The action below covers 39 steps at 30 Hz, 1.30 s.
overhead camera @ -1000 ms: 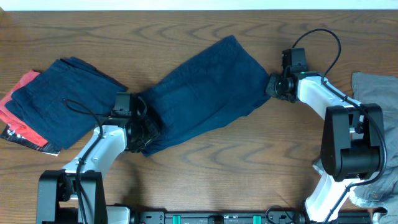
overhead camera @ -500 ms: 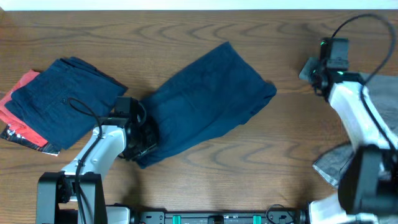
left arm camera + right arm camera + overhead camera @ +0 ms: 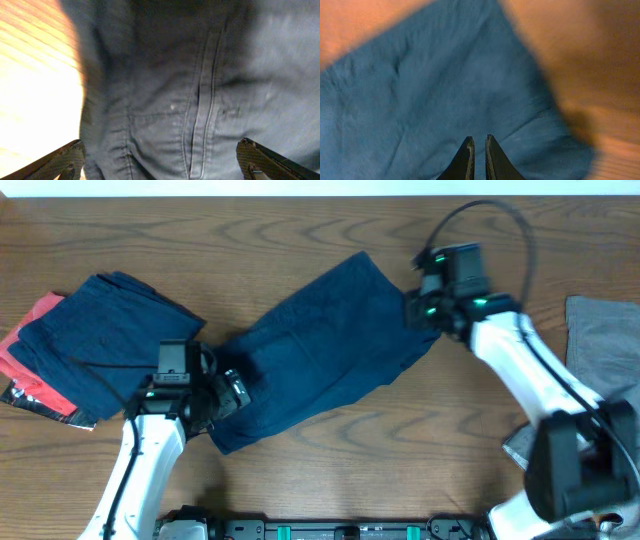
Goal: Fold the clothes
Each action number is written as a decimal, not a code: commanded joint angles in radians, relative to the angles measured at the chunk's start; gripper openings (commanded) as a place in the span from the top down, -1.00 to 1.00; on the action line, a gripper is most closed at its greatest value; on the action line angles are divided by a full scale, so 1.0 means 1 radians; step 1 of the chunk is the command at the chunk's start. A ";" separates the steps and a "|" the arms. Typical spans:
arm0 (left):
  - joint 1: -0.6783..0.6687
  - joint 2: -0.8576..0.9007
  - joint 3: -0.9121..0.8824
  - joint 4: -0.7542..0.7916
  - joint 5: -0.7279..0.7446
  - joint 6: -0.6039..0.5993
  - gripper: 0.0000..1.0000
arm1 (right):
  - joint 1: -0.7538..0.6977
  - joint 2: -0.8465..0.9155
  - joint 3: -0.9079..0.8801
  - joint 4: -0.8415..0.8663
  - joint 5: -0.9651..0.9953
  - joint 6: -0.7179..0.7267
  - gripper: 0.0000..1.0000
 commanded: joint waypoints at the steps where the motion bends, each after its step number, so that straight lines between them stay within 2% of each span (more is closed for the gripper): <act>1: 0.026 -0.006 -0.004 0.009 -0.035 -0.061 -0.96 | 0.027 0.096 -0.008 -0.029 0.013 -0.003 0.85; 5: 0.032 0.028 -0.004 0.023 -0.034 -0.060 -0.96 | 0.021 0.185 -0.008 -0.109 0.140 0.088 0.97; 11: 0.032 0.133 -0.004 0.036 -0.028 -0.061 -0.96 | -0.012 0.219 -0.012 -0.261 0.306 0.149 0.97; 14: 0.032 0.187 -0.004 0.077 0.023 -0.048 -0.96 | -0.038 0.218 -0.012 -0.319 0.385 0.193 0.97; 22: 0.031 0.301 -0.004 0.277 0.323 0.129 -0.95 | -0.067 0.217 -0.012 -0.344 0.390 0.196 0.98; 30: -0.008 0.388 -0.005 0.316 0.367 0.154 -1.00 | -0.067 0.156 -0.005 -0.338 0.391 0.195 0.98; 31: -0.014 0.398 -0.005 0.316 0.367 0.154 -0.89 | -0.067 0.140 0.002 -0.339 0.390 0.195 0.98; 33: -0.029 0.412 -0.005 0.316 0.367 0.154 -0.56 | -0.066 0.104 0.016 -0.339 0.372 0.181 0.98; 38: -0.045 0.414 -0.004 0.317 0.367 0.155 0.53 | -0.066 -0.011 0.052 -0.312 0.173 0.014 0.97; 39: -0.044 0.410 -0.003 0.315 0.367 0.155 0.83 | -0.066 -0.039 0.053 -0.298 0.098 -0.031 0.98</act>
